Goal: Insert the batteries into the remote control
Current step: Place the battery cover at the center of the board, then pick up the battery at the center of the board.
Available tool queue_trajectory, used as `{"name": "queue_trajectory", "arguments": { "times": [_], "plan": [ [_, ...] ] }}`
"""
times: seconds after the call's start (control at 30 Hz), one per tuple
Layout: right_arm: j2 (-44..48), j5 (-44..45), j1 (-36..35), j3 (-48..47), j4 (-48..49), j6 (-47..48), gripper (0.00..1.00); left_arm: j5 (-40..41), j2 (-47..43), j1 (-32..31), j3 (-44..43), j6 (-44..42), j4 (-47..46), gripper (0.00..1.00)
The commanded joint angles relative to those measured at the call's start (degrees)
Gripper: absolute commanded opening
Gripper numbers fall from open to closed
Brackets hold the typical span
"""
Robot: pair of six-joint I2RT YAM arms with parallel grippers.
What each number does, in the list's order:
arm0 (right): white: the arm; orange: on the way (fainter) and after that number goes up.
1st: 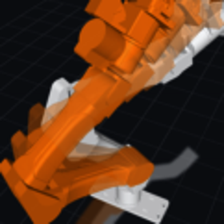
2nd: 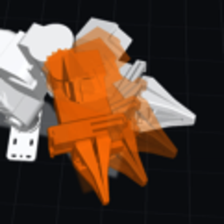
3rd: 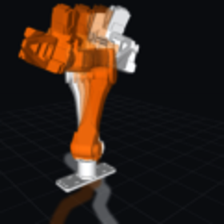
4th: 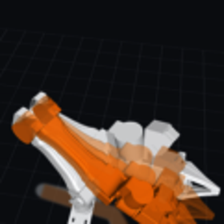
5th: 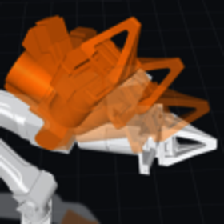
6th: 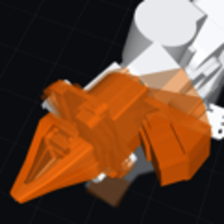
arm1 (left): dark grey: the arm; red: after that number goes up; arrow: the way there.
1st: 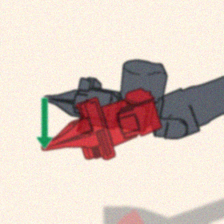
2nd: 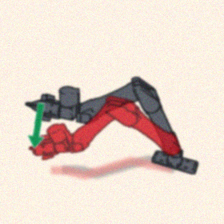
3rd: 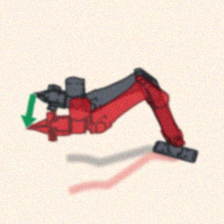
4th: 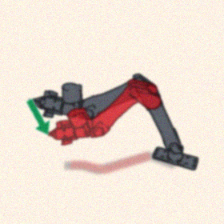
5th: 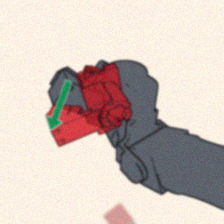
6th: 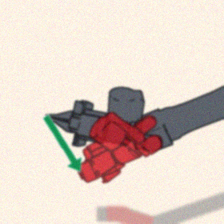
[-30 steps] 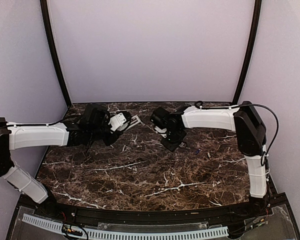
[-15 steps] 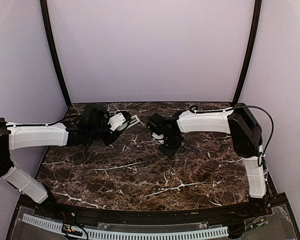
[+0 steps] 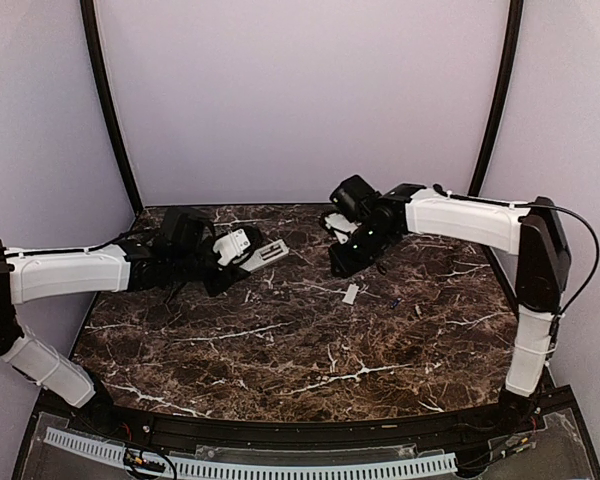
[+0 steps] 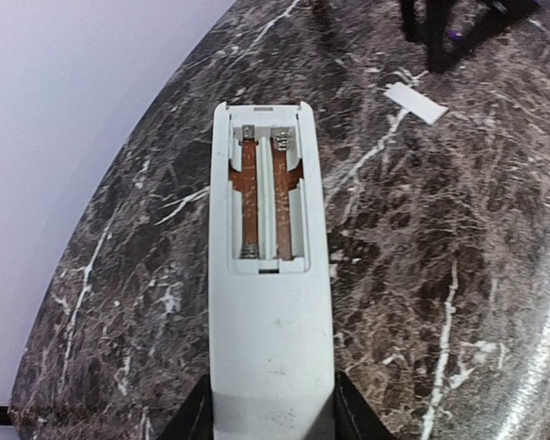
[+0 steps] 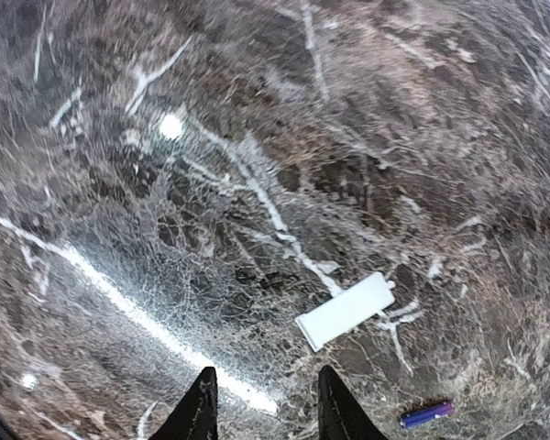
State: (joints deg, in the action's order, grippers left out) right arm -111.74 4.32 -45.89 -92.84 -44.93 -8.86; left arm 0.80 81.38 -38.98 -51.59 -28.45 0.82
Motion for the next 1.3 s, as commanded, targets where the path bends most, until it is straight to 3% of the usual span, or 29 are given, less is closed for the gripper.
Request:
{"name": "queue_trajectory", "arguments": {
  "times": [0.0,0.1,0.2,0.47,0.8,1.27],
  "plan": [
    [7.0,-17.2,6.2,6.9,9.7,-8.0,0.37,-17.9,-2.1,-0.5,0.0,0.6,7.9,0.0],
    [9.6,-18.9,9.0,10.1,10.3,-11.6,0.42,-20.4,-1.2,-2.1,-0.2,-1.2,10.3,0.0],
    [9.9,-13.7,11.4,11.2,5.3,-15.5,0.46,-20.2,0.2,-3.3,-0.1,-2.6,11.6,0.0],
    [6.4,-0.8,13.1,15.3,-1.7,-21.2,0.39,-16.5,4.2,-7.9,1.1,-6.6,11.7,0.0],
    [2.2,3.0,15.4,15.7,-0.5,-22.5,0.38,-16.4,5.0,-9.0,1.6,-7.2,11.0,0.0],
    [-1.3,3.3,16.0,18.5,2.2,-23.7,0.4,-6.0,1.9,-10.4,7.0,-12.3,0.8,0.0]
  ]
}}
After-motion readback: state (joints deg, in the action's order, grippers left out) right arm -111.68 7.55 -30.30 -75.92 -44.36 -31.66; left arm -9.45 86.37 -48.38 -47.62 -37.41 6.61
